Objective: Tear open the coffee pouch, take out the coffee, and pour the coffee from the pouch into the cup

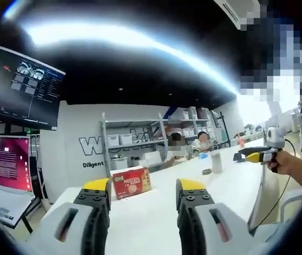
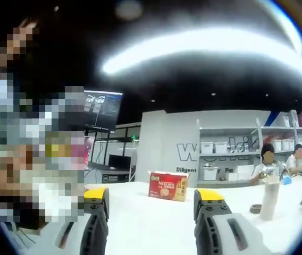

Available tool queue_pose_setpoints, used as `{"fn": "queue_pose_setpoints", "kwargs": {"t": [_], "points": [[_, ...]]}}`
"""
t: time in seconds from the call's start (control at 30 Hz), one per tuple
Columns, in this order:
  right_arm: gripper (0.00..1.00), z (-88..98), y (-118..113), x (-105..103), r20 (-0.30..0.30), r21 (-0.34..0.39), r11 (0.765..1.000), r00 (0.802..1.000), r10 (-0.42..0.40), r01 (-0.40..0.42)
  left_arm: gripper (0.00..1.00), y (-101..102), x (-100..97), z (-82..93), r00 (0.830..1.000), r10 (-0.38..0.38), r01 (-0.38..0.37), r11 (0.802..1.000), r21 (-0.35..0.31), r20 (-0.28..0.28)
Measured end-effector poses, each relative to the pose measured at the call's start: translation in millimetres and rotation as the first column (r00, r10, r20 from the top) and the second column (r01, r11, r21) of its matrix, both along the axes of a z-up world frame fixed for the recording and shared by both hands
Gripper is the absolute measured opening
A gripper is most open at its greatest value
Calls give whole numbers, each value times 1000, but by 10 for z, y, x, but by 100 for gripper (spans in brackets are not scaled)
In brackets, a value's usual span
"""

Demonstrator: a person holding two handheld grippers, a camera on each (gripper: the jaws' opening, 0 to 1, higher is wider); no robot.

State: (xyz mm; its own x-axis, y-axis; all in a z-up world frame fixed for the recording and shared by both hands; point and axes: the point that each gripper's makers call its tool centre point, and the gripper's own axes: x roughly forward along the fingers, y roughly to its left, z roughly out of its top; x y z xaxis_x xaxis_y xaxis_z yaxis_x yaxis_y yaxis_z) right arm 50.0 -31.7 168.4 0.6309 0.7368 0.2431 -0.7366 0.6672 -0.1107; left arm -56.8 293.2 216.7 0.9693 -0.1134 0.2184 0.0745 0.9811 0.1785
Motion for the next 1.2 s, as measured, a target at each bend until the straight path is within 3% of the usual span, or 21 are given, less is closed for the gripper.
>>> {"fn": "queue_pose_setpoints", "kwargs": {"t": [0.23, 0.4, 0.63, 0.83, 0.93, 1.1, 1.2], "points": [[64, 63, -21, 10, 15, -5, 1000, 1000, -2, 2, 54, -77, 59, 219, 1000, -15, 14, 998, 54, 3], [64, 70, -38, 26, 12, 6, 1000, 1000, 1, -1, 54, -80, 142, 395, 999, -32, 31, 999, 38, 28], [64, 60, -114, 44, 9, 15, 1000, 1000, -4, 4, 54, -38, 351, 490, 999, -40, 40, 997, 63, 9], [64, 71, -145, 50, 16, 3, 1000, 1000, -3, 3, 53, 13, 558, 657, 997, -80, 79, 996, 51, 7], [63, 57, -150, 58, 14, 6, 1000, 1000, -2, 2, 51, -29, 613, 718, 990, -138, 138, 990, 12, 17], [63, 12, -154, 115, -3, 13, 1000, 1000, -7, 7, 51, -22, 717, 757, 989, -149, 148, 988, 37, 14], [63, 22, -126, 106, 2, 12, 1000, 1000, -4, 4, 50, -62, 729, 847, 980, -192, 191, 981, 36, 51]]}}
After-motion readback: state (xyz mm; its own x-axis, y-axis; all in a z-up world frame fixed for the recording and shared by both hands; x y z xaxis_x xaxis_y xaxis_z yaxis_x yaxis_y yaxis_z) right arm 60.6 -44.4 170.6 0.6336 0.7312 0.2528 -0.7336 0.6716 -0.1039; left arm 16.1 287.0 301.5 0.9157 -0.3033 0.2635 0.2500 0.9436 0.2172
